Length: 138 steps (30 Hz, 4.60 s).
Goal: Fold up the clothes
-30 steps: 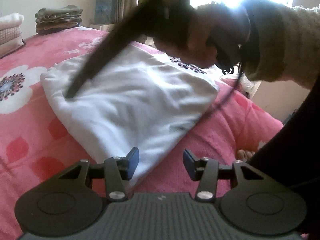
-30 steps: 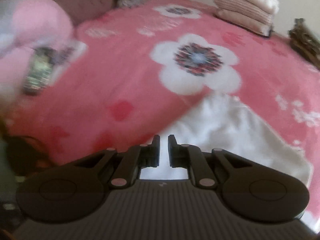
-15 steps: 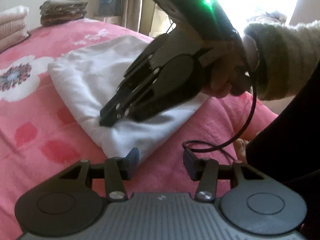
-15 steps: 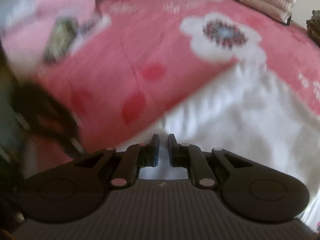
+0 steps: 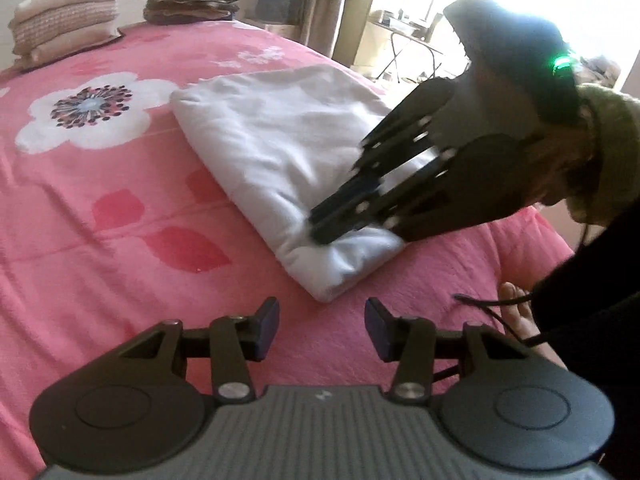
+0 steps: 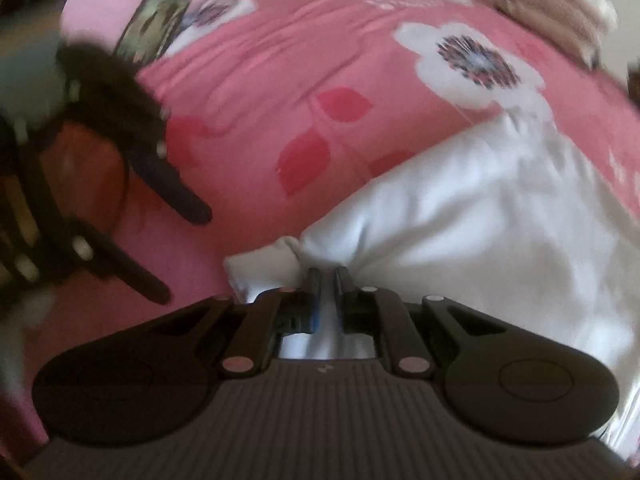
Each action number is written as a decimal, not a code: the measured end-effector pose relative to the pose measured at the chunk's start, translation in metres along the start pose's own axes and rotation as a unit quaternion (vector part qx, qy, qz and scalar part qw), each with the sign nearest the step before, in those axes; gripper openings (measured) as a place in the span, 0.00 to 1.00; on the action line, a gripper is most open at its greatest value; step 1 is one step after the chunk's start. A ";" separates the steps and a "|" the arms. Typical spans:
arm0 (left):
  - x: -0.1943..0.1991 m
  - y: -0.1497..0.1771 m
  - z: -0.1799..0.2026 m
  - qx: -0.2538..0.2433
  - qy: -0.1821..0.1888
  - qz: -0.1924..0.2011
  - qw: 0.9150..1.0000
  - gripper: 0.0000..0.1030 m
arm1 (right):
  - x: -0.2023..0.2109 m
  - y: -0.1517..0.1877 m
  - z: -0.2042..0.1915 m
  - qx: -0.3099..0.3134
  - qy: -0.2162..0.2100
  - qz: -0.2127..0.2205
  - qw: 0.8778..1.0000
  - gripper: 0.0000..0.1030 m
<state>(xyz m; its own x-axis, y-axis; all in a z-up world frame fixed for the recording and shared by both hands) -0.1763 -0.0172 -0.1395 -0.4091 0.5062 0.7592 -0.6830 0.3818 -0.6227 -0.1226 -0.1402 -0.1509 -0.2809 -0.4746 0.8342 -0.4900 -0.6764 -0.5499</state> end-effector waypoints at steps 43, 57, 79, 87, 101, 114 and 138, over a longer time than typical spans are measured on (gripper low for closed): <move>-0.042 -0.037 0.000 -0.036 0.026 -0.003 0.999 0.47 | 0.086 0.122 0.045 -0.187 0.165 -0.012 0.968 0.04; -0.028 -0.046 0.009 -0.052 -0.007 0.009 0.999 0.44 | 0.099 0.119 0.081 -0.271 0.222 0.030 0.936 0.04; -0.071 -0.078 -0.001 -0.011 0.009 0.027 1.000 0.43 | 0.101 0.109 0.147 -0.315 0.267 0.089 0.906 0.06; -0.072 -0.078 -0.002 -0.010 0.012 0.028 0.999 0.43 | 0.098 0.115 0.171 -0.426 0.145 0.155 0.879 0.27; -0.073 -0.077 -0.001 -0.016 0.012 0.030 0.999 0.43 | 0.080 0.103 0.193 -0.407 0.112 0.147 0.895 0.41; -0.074 -0.077 0.001 -0.019 0.011 0.032 0.999 0.44 | 0.072 0.098 0.195 -0.392 0.108 0.144 0.902 0.26; -0.083 -0.085 0.007 -0.045 0.002 0.032 0.998 0.45 | 0.091 0.115 0.194 -0.442 0.145 0.174 0.868 0.22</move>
<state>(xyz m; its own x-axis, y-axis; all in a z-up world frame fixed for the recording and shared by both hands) -0.0884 -0.0972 -0.1478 -0.4479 0.5341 0.7170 -0.5988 0.4164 -0.6842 -0.0444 -0.3709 -0.1464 -0.6718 -0.3153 0.6702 -0.7396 0.2374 -0.6297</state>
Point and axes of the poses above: each gripper's, at about its wrist camera, not at the fingertips, and x roughly against the way its jaws point, z to its right, y to its underside, the point moved 4 cm from there along -x, roughly the way its jaws point, and after that the axes turned 2 degrees about -y, right-handed, at the moved point
